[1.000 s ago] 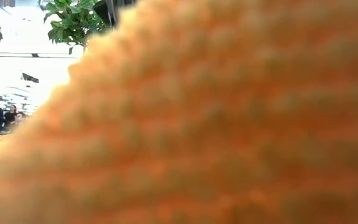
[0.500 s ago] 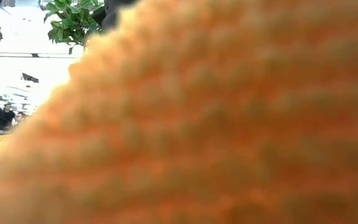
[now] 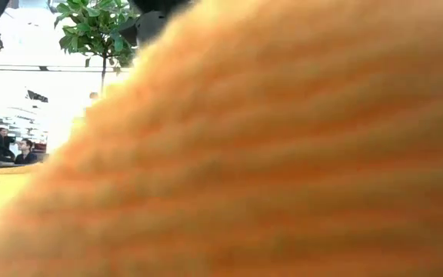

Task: Fold microfiber towels
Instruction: Fold the orange microfiber towel

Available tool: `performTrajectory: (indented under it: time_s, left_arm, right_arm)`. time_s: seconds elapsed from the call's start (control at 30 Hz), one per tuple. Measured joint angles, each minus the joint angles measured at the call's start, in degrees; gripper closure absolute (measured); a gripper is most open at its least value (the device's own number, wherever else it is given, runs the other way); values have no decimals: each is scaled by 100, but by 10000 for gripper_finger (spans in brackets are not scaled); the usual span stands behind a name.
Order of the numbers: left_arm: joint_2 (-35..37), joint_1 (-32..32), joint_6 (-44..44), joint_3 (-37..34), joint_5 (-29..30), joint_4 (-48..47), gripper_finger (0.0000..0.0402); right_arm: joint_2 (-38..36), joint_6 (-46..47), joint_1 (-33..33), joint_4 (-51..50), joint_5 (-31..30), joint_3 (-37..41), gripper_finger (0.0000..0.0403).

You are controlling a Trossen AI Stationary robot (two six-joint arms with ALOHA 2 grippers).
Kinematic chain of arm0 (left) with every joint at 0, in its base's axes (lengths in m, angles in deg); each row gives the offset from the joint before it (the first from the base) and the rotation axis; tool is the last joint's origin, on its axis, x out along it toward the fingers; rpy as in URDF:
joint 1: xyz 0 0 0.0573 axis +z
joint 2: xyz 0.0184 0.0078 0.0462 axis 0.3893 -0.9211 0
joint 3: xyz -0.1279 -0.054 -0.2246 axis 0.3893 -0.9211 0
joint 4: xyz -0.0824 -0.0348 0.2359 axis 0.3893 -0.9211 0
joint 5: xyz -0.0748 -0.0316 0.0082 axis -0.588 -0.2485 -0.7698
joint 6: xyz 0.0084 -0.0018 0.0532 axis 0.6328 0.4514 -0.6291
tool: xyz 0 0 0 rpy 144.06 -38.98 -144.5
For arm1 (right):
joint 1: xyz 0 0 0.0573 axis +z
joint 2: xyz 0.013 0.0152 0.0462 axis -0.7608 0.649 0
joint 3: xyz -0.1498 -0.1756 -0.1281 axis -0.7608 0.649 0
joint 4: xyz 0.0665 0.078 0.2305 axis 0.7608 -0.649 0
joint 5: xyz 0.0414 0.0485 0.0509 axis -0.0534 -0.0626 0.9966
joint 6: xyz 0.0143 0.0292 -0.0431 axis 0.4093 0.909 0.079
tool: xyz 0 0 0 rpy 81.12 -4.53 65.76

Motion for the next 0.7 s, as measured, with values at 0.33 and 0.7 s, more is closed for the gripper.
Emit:
performTrajectory:
  time_s: [0.33, 0.7]
  left_arm:
    - [-18, 523, 285, -15, 1034, -118, 233]
    - [-27, 1326, 383, -22, 1294, -119, 232]
  right_arm:
    - [2, 0, 0, -5, 2, 0, 159]
    - [2, 0, 0, -6, 2, 0, 159]
